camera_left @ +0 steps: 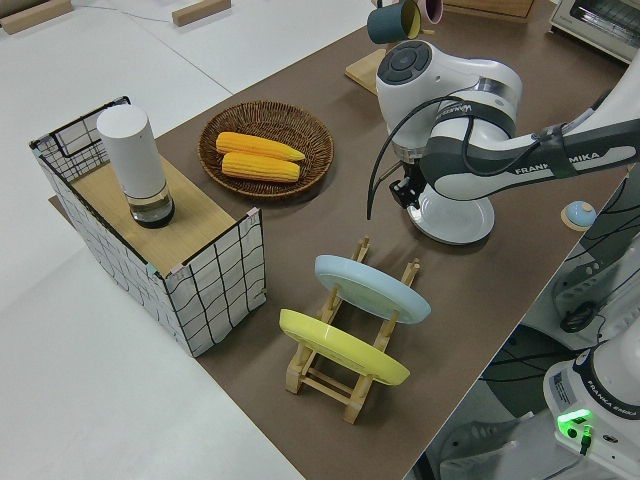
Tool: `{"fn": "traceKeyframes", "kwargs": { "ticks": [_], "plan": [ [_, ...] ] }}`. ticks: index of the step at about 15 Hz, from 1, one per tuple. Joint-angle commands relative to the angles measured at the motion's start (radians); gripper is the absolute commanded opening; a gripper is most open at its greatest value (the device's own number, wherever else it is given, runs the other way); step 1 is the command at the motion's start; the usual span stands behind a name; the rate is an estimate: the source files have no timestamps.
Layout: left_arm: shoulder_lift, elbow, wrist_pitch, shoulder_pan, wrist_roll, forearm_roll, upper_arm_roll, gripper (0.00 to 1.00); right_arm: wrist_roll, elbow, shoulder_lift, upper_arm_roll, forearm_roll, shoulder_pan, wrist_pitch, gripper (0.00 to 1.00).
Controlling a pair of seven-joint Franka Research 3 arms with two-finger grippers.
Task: Pick gray plate from low plate rack and place it on table with left arm
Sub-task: 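Carry the plate away from the rack and lower it onto the table, then open the left gripper and withdraw it from the plate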
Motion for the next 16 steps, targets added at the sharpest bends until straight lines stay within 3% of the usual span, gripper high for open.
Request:
{"fn": "traceKeyframes", "kwargs": {
  "ticks": [1,6,16],
  "plan": [
    [-0.019,0.040,0.005,-0.010,-0.077,0.065,-0.012,0.99,0.000,0.006,-0.002,0.005,0.006,-0.007,-0.014,0.990],
    [-0.063,0.130,-0.030,-0.010,-0.187,0.141,-0.012,0.99,0.000,0.006,-0.002,0.007,0.006,-0.007,-0.014,0.990],
    [-0.055,0.498,-0.254,-0.010,-0.379,0.263,-0.019,0.99,0.000,0.006,-0.002,0.007,0.006,-0.007,-0.014,0.990]
  ]
}}
